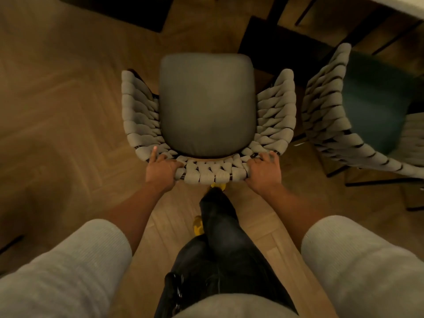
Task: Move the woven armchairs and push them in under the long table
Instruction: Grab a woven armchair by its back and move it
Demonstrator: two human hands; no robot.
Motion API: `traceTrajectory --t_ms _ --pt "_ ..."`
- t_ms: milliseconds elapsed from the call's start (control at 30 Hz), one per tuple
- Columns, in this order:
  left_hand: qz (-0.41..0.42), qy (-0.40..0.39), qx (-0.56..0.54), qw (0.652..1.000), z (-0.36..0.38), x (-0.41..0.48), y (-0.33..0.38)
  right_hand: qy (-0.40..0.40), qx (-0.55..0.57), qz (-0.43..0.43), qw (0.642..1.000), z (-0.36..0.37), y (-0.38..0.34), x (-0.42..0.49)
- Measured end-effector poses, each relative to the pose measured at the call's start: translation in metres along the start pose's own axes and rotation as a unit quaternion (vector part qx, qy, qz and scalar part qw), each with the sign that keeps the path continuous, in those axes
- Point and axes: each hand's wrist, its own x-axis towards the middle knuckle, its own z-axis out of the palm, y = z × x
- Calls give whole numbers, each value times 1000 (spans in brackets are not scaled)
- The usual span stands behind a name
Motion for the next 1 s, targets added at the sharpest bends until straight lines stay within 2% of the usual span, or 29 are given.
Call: traceTrajectory --t_ms 233,567,1000 --pt "22 -1 25 999 -53 66 -18 -23 14 28 999 -27 13 48" --pt "96 -25 80 992 -107 147 -62 -70 59 35 995 -59 22 104" --pt "160 -20 127 979 -175 250 -106 -81 101 115 985 -107 30 192"
